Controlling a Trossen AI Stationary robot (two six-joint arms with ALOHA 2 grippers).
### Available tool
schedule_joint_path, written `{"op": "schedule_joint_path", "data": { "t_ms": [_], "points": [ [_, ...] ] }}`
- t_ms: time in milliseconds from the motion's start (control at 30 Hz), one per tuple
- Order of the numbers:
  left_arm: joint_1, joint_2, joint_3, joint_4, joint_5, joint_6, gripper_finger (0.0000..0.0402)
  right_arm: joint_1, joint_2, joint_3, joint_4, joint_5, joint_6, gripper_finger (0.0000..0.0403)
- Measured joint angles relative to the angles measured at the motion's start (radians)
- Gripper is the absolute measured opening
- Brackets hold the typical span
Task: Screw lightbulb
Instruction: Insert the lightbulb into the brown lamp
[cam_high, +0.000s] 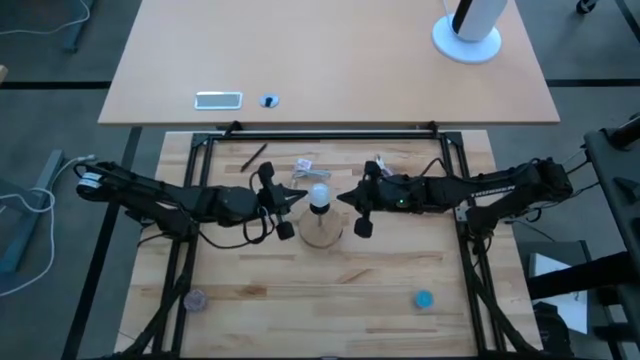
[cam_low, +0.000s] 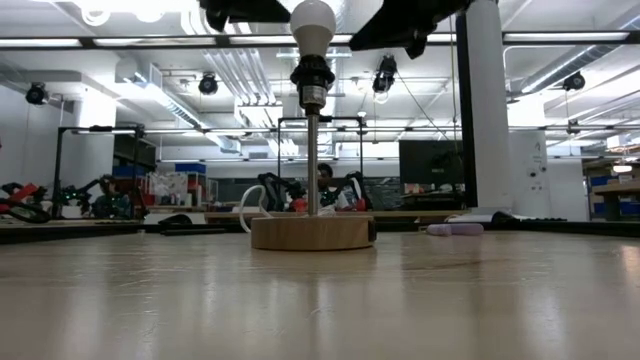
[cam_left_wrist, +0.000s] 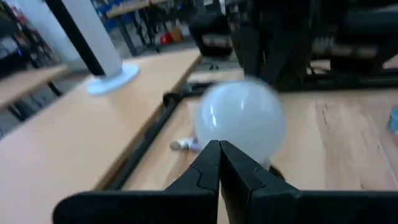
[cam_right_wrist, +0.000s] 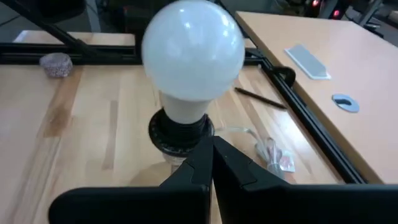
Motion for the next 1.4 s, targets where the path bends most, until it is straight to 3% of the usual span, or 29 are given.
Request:
{"op": "schedule_joint_path", "data": {
  "t_ms": [333, 567, 1100, 1267, 1400],
  "points": [
    [0.000, -0.001, 0.001, 0.045, 0.000, 0.073, 0.0000, -0.002, 0.001, 0.000, 0.019, -0.001, -0.009, 0.0000],
    [0.001, -0.001, 0.001, 0.067, 0.103, 0.148, 0.0000, -0.007, 0.002, 0.000, 0.022, -0.001, -0.037, 0.0000],
    [0.008, -0.002, 0.016, 0.124, 0.104, 0.275, 0.0000, -0.012, 0.002, 0.000, 0.020, 0.004, -0.019, 0.0000],
    [0.008, -0.010, 0.016, 0.111, 0.098, 0.275, 0.0000, -0.012, 0.002, 0.000, -0.009, 0.105, 0.047, 0.0000],
    [0.008, -0.035, 0.017, 0.027, 0.027, 0.215, 0.0000, -0.023, 0.001, 0.000, -0.015, 0.156, 0.048, 0.0000]
  ]
}}
